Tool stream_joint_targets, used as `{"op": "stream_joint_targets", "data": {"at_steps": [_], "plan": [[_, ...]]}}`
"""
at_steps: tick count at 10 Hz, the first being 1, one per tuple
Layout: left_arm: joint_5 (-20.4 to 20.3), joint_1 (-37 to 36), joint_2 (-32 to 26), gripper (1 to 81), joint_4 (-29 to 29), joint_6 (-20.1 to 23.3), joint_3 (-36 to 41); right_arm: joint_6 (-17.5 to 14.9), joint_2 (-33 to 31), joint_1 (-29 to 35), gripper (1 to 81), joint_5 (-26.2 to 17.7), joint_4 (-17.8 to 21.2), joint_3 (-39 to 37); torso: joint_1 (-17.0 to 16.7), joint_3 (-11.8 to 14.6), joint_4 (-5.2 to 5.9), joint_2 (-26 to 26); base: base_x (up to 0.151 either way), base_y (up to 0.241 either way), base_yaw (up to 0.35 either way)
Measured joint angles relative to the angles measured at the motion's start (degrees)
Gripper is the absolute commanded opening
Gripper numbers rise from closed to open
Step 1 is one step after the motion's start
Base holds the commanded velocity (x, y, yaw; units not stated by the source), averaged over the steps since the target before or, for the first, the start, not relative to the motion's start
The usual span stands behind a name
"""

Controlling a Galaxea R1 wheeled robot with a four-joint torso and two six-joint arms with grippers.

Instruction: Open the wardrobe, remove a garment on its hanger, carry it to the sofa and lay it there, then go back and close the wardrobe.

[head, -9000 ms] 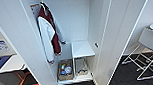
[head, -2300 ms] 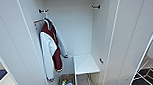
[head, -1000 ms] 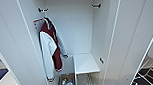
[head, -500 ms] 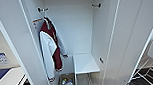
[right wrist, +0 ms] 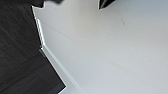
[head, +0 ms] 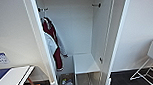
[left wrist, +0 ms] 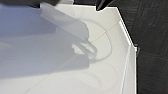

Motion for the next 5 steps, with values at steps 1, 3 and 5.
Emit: {"op": "stream_joint_targets", "data": {"at_steps": [1,3,5], "plan": [[0.12,0.74,3.34,81.1,0.99,0.05,-2.96,-0.13,1.79,-1.13,81.1,0.11,-1.30,-0.41,0.00,0.00,0.00,0.00,0.000,0.000,0.000],[0.17,2.68,9.29,81.1,3.74,0.11,-9.72,-0.16,4.77,-2.43,81.1,0.24,-4.11,-3.06,0.00,0.00,0.00,0.00,0.000,0.000,0.000],[0.15,7.39,14.45,81.1,7.88,0.20,-15.35,-0.18,7.72,-5.34,81.1,-0.09,-6.92,-7.88,0.00,0.00,0.00,0.00,0.000,0.000,0.000]]}}
